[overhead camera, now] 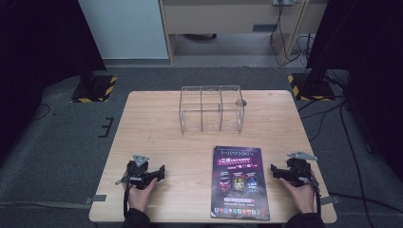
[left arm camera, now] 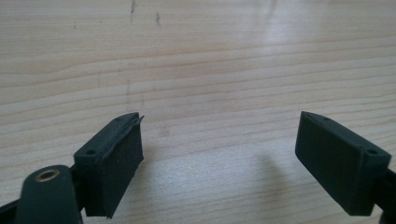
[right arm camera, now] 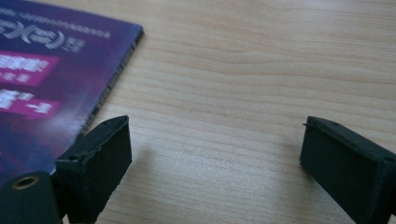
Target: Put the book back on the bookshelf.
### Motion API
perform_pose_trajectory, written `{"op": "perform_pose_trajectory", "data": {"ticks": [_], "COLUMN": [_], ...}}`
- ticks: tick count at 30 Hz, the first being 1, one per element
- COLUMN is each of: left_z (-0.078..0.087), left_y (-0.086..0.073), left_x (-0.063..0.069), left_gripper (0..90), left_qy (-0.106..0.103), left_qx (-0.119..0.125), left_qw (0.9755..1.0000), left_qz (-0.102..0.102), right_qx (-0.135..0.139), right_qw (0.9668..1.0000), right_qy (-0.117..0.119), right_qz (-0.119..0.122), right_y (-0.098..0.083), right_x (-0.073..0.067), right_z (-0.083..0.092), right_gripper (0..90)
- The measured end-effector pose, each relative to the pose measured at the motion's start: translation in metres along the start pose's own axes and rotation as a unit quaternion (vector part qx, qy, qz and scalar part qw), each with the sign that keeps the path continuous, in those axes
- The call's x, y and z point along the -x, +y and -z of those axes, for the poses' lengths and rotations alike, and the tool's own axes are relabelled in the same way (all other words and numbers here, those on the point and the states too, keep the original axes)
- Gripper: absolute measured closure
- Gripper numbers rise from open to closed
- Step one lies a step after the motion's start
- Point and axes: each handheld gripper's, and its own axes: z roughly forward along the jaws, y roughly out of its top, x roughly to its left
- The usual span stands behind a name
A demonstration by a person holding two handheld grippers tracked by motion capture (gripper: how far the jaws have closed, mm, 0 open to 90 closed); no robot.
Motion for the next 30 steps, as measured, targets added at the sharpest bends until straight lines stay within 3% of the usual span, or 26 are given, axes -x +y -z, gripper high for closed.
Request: {"op": "perform_pose_trajectory", "data": {"ticks": [11, 17, 30], "left_z": [0.02, 0.025, 0.03], "left_y": [0.001, 0.003, 0.009], "left_x": [0.017, 0.027, 0.052], "left_gripper": [21.7, 22.9, 23.4], "left_qy": [-0.04, -0.052, -0.081], "left_qx": [0.047, 0.053, 0.065], "left_qw": [0.998, 0.9973, 0.9946], "left_qz": [0.012, 0.002, -0.006], "right_qx": [0.041, 0.053, 0.077], "right_qw": [0.9988, 0.9977, 0.9951], "right_qy": [0.024, 0.037, 0.063], "right_qz": [-0.016, -0.02, 0.001], "right_y": [0.002, 0.001, 0.006], "right_x": [-0.002, -0.005, -0.024], "right_z": [0.026, 0.034, 0.046], "right_gripper": [8.7, 8.9, 11.0]}}
